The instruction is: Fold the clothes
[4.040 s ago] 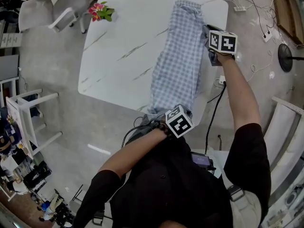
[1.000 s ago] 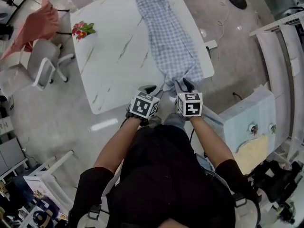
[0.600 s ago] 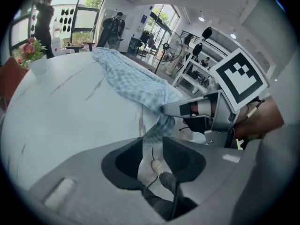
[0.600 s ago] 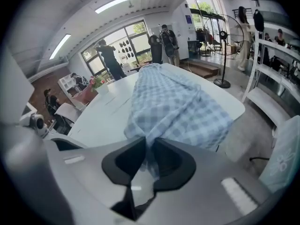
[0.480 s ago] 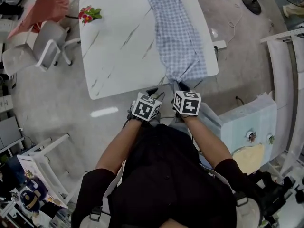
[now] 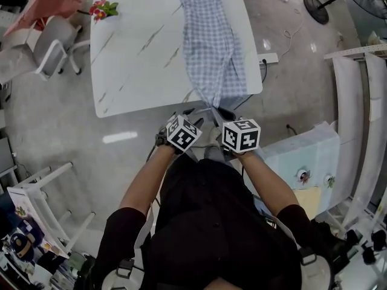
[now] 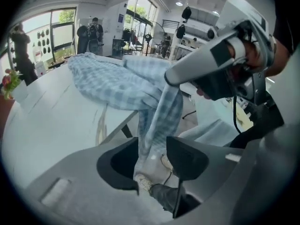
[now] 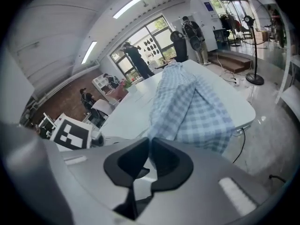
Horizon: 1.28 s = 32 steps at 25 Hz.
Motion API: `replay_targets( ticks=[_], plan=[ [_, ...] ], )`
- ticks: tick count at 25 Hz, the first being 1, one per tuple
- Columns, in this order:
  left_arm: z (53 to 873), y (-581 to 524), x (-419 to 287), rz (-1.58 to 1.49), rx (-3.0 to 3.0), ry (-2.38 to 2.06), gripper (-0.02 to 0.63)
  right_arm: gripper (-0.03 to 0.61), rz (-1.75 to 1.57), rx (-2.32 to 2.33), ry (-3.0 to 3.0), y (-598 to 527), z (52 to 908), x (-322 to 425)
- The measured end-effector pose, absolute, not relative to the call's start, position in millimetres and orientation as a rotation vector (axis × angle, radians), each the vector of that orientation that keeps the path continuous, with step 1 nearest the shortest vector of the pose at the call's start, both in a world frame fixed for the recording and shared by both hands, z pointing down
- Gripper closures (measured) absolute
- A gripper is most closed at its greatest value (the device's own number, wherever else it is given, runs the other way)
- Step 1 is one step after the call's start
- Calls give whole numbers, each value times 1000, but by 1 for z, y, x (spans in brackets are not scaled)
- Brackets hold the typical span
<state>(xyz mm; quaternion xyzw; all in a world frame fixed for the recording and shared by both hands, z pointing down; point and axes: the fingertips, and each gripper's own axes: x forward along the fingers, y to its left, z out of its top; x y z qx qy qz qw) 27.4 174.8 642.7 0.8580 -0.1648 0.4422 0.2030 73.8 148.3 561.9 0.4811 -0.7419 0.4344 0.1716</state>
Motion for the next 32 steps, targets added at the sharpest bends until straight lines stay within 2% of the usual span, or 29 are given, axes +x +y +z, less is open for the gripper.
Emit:
replay_targets(
  ticks=[4, 5, 6, 7, 21, 27, 32],
  plan=[
    [657, 178, 41, 1260, 2410, -451, 428, 551, 1225, 1293, -2150, 155, 557, 75],
    [659, 177, 42, 1243, 2400, -474, 480, 551, 1225, 1281, -2155, 156, 556, 76],
    [659, 178, 43, 1219, 2384, -494, 565, 551, 1224, 1270, -2162, 157, 556, 77],
    [659, 182, 45, 1193, 2364, -497, 603, 551, 1222, 1259, -2170, 157, 555, 78],
    [579, 286, 100, 1148, 2279, -256, 603, 549, 1182, 1063, -2282, 171, 553, 110],
    [584, 297, 125, 1269, 2265, -250, 601, 549, 1229, 1074, -2278, 180, 559, 141],
    [595, 301, 145, 1256, 2221, -257, 596, 549, 1148, 1049, -2235, 183, 573, 164]
  ],
)
